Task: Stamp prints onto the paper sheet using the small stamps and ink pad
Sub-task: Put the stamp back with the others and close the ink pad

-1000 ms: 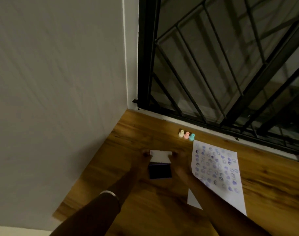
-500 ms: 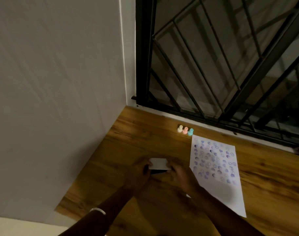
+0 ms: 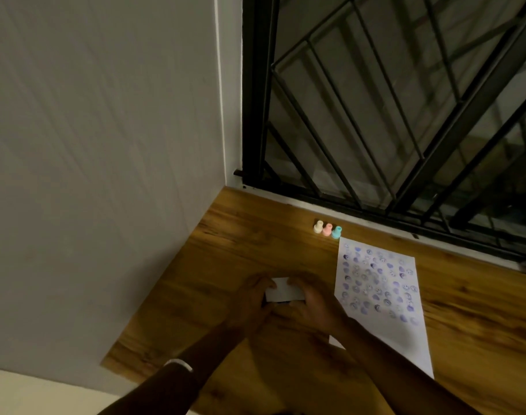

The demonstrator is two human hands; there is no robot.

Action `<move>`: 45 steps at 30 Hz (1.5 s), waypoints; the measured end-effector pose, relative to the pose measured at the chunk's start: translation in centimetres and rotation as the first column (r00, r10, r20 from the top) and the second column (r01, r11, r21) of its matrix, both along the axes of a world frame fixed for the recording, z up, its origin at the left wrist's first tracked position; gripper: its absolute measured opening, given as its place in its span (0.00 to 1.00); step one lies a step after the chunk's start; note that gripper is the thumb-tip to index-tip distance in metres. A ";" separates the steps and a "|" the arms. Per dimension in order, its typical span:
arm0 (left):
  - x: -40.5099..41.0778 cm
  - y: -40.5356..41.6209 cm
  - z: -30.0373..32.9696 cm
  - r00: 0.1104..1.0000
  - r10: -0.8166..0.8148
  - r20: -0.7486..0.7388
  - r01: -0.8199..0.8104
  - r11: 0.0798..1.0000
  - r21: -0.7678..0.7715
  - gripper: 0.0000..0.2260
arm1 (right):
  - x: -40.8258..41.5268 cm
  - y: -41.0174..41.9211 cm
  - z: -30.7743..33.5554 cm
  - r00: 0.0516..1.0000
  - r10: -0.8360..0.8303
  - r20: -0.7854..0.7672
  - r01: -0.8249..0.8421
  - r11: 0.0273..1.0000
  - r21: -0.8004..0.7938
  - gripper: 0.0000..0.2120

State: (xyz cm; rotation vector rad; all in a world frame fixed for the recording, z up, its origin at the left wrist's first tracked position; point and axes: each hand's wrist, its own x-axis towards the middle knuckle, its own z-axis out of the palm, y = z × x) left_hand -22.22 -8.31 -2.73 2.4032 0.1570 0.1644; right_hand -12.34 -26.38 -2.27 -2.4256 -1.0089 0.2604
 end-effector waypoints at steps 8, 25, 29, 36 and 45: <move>0.4 0.3 -0.1 0.997 -0.036 -0.069 0.042 0.996 0.080 0.28 | 0.7 0.2 0.7 0.997 0.070 -0.024 -0.073 0.990 -0.125 0.31; -0.2 -0.6 -1.8 0.999 0.006 -0.053 -0.003 0.999 0.042 0.24 | 2.0 -0.6 -1.5 0.987 0.064 -0.145 -0.084 0.988 -0.132 0.32; 0.2 -0.1 -1.6 0.997 -0.019 -0.078 0.025 0.997 0.072 0.27 | 2.2 -0.5 -1.4 0.991 0.082 -0.104 -0.092 0.991 -0.096 0.33; -0.3 -0.5 -2.0 0.995 -0.081 0.055 0.060 0.951 0.302 0.23 | 1.7 -0.9 -1.7 0.988 0.144 -0.059 -0.151 0.978 -0.147 0.34; -1.1 -0.8 -2.2 1.000 -0.001 -0.028 0.005 0.992 0.125 0.24 | 2.3 -0.9 -2.4 0.990 0.128 -0.059 -0.132 0.988 -0.075 0.30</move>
